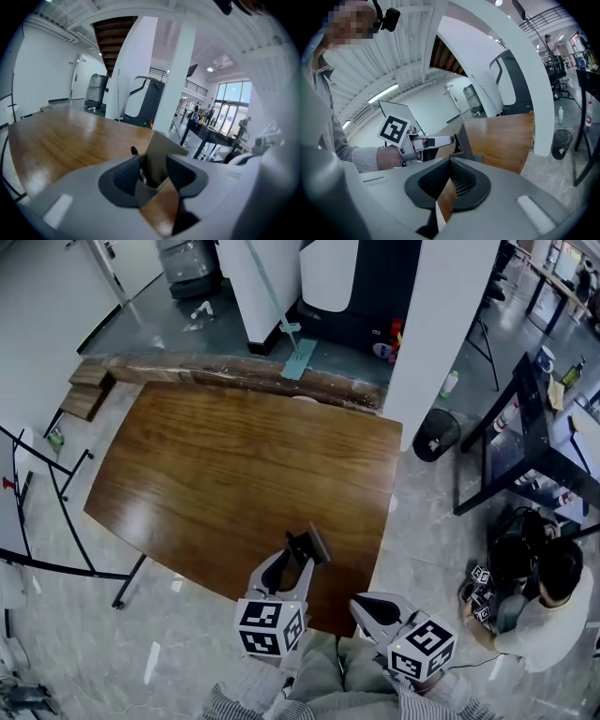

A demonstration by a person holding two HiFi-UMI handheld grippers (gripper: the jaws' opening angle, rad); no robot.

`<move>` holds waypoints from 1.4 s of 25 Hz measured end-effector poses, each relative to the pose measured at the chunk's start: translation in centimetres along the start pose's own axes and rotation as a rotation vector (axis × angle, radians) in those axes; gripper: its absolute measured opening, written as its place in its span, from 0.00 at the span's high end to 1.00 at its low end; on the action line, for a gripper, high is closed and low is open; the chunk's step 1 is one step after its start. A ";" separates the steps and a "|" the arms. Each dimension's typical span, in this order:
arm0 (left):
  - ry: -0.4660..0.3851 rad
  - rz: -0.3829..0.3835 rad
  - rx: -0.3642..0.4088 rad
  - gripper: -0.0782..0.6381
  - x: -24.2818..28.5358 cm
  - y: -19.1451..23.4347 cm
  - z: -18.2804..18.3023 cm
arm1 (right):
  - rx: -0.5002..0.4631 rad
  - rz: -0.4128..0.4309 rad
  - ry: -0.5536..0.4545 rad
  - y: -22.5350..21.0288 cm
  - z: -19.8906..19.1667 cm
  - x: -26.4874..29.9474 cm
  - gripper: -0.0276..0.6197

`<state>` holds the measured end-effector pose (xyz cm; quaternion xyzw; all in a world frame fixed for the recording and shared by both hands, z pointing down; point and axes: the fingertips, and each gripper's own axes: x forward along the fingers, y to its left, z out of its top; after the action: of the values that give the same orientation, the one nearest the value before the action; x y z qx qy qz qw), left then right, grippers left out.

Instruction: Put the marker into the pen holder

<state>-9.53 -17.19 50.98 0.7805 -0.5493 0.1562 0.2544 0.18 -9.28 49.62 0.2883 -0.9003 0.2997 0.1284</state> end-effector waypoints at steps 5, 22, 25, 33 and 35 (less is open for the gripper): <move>-0.027 -0.022 0.004 0.68 -3.0 -1.7 0.6 | -0.049 0.026 -0.018 1.7 1.6 -0.5 0.96; -0.133 -0.148 -0.061 0.88 -11.1 -7.7 0.1 | -0.194 0.074 -0.046 5.7 4.2 -0.8 0.96; -0.118 -0.176 -0.059 0.88 -11.1 -8.4 -0.5 | -0.205 0.069 -0.051 5.8 4.1 -0.9 0.96; -0.118 -0.171 -0.113 0.88 -11.3 -8.3 -1.2 | -0.239 0.080 -0.019 6.6 2.9 -1.3 0.96; -0.115 -0.173 -0.113 0.88 -11.4 -8.3 -1.2 | -0.246 0.079 -0.009 6.8 2.7 -1.3 0.96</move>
<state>-5.63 -5.39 44.13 0.8170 -0.5017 0.0573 0.2785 -2.99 -5.92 43.86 0.2362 -0.9414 0.1905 0.1470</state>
